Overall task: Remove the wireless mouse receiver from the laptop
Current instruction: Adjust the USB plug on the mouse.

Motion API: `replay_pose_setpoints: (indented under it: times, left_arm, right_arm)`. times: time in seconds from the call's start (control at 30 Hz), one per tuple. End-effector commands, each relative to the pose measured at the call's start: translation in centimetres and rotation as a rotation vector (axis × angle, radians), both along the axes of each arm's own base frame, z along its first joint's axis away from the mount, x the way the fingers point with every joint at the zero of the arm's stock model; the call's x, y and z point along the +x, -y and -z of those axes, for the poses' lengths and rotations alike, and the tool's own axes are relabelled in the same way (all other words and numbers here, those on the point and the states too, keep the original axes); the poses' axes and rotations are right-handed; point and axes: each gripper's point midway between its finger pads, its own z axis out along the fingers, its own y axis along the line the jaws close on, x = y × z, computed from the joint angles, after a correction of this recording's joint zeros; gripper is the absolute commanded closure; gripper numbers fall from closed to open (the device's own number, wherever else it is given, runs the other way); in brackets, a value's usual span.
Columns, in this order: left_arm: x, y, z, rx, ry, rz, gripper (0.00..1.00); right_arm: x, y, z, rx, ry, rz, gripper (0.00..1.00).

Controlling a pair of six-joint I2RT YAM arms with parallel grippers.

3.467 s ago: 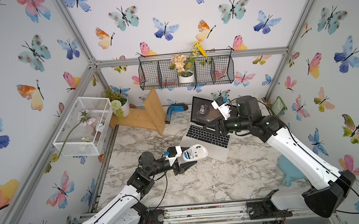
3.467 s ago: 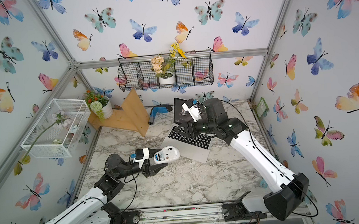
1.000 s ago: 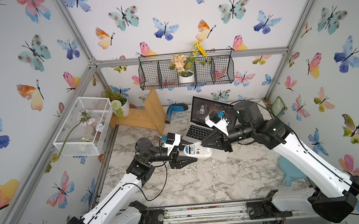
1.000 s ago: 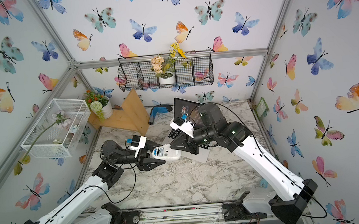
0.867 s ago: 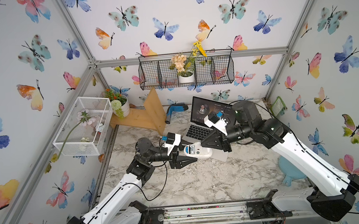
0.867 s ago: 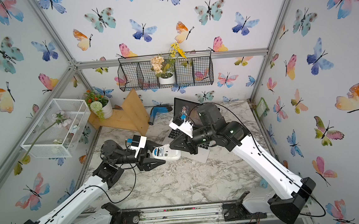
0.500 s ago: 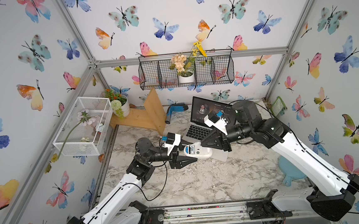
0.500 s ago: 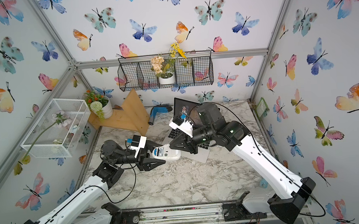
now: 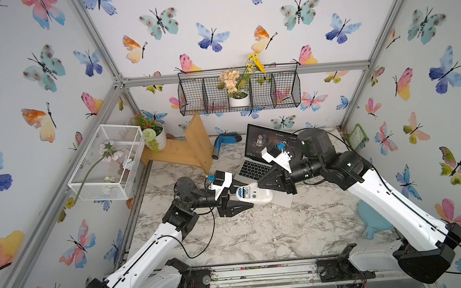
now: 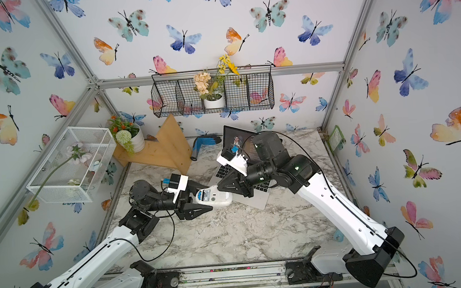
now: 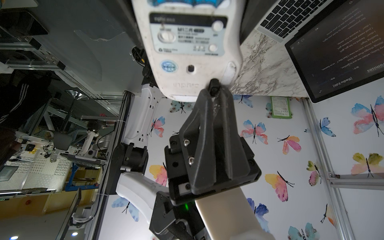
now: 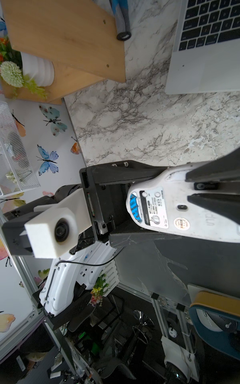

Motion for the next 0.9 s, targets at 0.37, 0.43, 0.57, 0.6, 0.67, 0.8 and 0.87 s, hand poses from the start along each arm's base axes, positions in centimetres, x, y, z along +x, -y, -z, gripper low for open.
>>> replay_pose_setpoints:
  times: [0.37,0.43,0.57,0.6,0.67,0.8,0.87]
  left_arm:
    - [-0.2,-0.4,-1.6,-0.039,0.073,-0.032,1.0]
    - [-0.2,-0.5,-1.6,-0.04,0.08,-0.038,1.0]
    - [-0.1,-0.7,-1.4,-0.045,0.105,-0.069,1.0]
    - [0.0,-0.8,-1.4,-0.047,0.113,-0.077,1.0]
    - [0.1,-0.8,-1.4,-0.049,0.12,-0.09,1.0]
    - [0.3,-0.8,-1.6,-0.051,0.127,-0.096,1.0]
    - [0.5,-0.8,-1.5,-0.054,0.132,-0.114,1.0]
  right_arm:
    - [0.0,0.3,-2.2,0.029,0.018,0.043,0.53]
    - [1.2,0.6,-3.2,0.038,0.04,0.133,0.4]
    - [5.6,2.6,-3.6,-0.006,0.012,0.435,0.17]
    - [6.1,2.8,-3.6,-0.011,-0.035,0.462,0.16]
    - [6.2,2.6,-3.2,-0.007,-0.121,0.461,0.16]
    - [6.4,2.8,-1.2,0.011,-0.334,0.431,0.16]
    - [5.1,2.3,-0.4,0.049,-0.473,0.327,0.16]
